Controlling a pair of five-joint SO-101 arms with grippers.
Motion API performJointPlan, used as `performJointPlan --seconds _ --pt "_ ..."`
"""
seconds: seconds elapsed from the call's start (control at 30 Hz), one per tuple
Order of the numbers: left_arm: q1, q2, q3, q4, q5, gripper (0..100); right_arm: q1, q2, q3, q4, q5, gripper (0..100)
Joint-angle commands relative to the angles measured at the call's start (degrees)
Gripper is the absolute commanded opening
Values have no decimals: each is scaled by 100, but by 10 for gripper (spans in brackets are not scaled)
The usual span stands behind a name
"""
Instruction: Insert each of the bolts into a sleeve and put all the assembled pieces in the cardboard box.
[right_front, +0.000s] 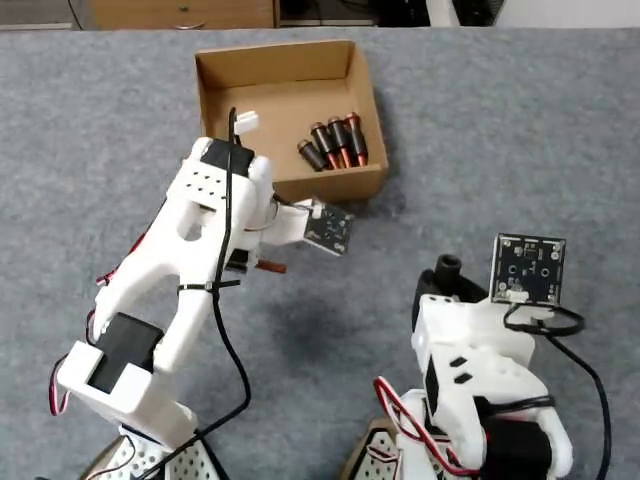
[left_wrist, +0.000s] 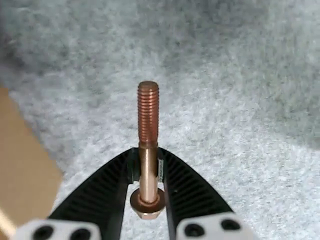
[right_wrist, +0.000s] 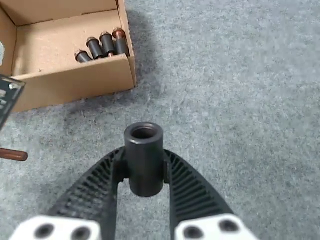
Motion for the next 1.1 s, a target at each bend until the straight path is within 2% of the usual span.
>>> performJointPlan --seconds 0.0,0.07,0.23,0.43,0.67,0.93,1.07 --pt "-18 -242 237 -70 -2382 19 -48 -40 -13 -123 -44 1" --pt "-26 -242 484 -316 -2347 20 -48 -40 -13 -132 -44 1" --pt "-79 -242 1327 -1327 -1749 21 -57 -40 -4 -158 -44 1" --pt "-123 -242 1855 -2207 -1705 21 -66 -40 13 -167 -44 1" --pt "-123 -242 2154 -2549 -1697 22 -75 -40 13 -167 -44 1" --pt "-132 -242 2189 -2541 -1662 23 -75 -40 13 -167 -44 1" --pt "-123 -242 2154 -2549 -1152 131 -75 -40 13 -167 -44 1"
